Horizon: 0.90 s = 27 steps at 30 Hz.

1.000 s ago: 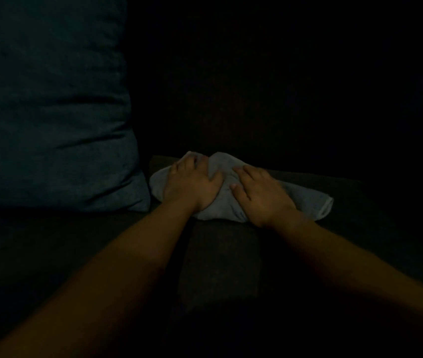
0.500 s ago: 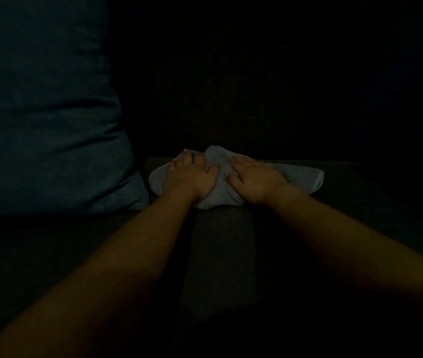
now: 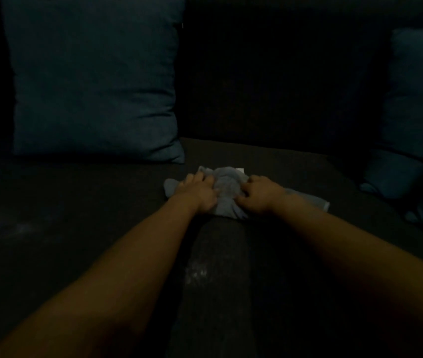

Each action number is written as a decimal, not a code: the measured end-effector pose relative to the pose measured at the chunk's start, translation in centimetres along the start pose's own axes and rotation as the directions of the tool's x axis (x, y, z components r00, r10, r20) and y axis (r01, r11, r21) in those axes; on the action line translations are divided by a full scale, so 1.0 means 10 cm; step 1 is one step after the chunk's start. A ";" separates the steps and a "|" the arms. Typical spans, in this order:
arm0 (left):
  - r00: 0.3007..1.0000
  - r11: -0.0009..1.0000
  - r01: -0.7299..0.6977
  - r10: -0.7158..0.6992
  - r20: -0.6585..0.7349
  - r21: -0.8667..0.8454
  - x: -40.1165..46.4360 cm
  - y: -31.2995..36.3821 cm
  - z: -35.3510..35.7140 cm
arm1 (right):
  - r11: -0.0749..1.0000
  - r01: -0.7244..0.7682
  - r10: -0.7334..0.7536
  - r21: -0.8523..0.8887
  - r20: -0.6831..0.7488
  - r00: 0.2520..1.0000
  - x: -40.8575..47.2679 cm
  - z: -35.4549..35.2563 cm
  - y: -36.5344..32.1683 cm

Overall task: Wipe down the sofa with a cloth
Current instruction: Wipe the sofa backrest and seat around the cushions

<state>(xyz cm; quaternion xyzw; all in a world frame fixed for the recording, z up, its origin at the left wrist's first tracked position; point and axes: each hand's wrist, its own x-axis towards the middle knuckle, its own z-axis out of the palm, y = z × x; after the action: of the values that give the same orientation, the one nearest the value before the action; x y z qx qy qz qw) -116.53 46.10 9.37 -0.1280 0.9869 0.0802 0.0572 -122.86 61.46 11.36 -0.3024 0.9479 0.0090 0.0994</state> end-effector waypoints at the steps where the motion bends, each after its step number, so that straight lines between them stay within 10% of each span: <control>1: 1.000 1.000 -0.023 0.023 0.009 0.002 -0.19 0.00 0.01 | 1.000 0.004 -0.004 -0.009 0.014 1.000 -0.16 0.01 -0.05; 13: 0.931 0.950 -0.312 0.301 0.206 0.024 -2.40 -0.08 -0.08 | 0.967 0.255 -0.232 0.006 0.437 0.869 -2.10 -0.19 -0.85; 18: 0.766 0.905 -0.416 0.399 0.504 -0.084 -3.17 -0.15 -0.37 | 0.927 0.315 -0.375 0.205 0.564 0.736 -2.64 -0.18 -1.21; 27: 0.967 0.965 -0.251 0.246 0.064 0.080 -2.50 -0.21 -1.44 | 0.963 0.267 -0.263 -0.037 0.078 0.962 -2.25 -1.24 -1.17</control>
<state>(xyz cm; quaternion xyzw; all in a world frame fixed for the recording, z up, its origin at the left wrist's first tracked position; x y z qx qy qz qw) -93.30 47.71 26.48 0.0014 0.9958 0.0466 0.0786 -100.41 63.79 28.42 -0.4284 0.8942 0.0289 0.1265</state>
